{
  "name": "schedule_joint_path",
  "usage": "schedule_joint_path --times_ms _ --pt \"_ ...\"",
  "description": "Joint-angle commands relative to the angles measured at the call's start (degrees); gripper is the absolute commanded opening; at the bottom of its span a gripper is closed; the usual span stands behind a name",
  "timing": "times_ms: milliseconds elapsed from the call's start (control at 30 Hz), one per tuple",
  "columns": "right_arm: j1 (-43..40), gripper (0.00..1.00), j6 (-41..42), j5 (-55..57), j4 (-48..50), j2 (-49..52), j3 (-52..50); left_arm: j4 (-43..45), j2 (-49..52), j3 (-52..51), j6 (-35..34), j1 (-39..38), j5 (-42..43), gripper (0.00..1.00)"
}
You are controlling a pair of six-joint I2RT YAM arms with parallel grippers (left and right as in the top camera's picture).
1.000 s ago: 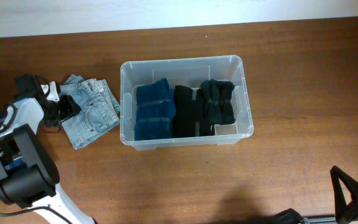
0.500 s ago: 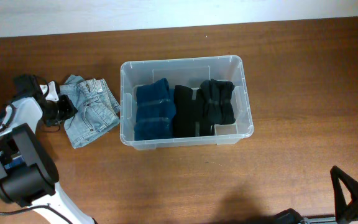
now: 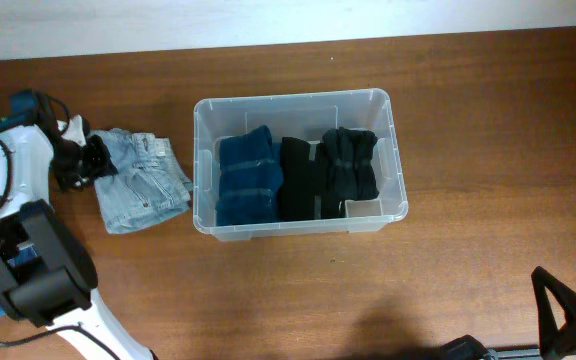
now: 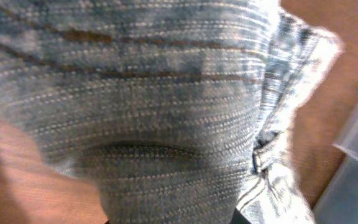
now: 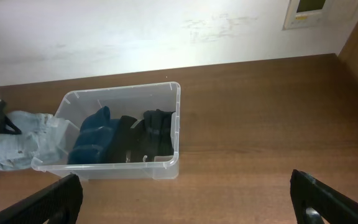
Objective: Pack container
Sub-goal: 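Grasp the light-blue jeans edge with the left gripper, then lift the light-blue jeans and carry it over the container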
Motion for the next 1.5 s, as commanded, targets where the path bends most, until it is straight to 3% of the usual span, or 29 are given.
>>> schedule_joint_path --times_ms 0,200,467,667,833,1233,1467 --pt "0.04 0.99 0.24 0.94 -0.33 -0.22 0.02 -2.69 -6.01 5.55 -1.25 -0.15 -0.66 0.01" --pt "0.04 0.99 0.24 0.94 -0.33 -0.22 0.02 -8.17 -10.99 12.13 -3.15 -2.64 -6.08 0.01" --pt "0.04 0.99 0.24 0.94 -0.33 -0.22 0.02 -14.40 -15.13 24.76 -5.25 -10.43 -5.77 0.00" --pt "0.04 0.99 0.24 0.94 -0.33 -0.22 0.02 -16.81 -15.54 37.59 -9.18 -19.89 5.68 0.01" --pt "0.04 0.99 0.24 0.94 -0.33 -0.22 0.02 -12.85 -15.41 38.03 -13.62 -26.73 14.38 0.01" --pt "0.04 0.99 0.24 0.94 -0.33 -0.22 0.02 -4.46 -10.05 36.81 -24.41 -44.52 14.56 0.00" --pt "0.04 0.99 0.24 0.94 -0.33 -0.22 0.02 -1.07 -3.61 36.79 -27.12 -49.86 14.56 0.00"
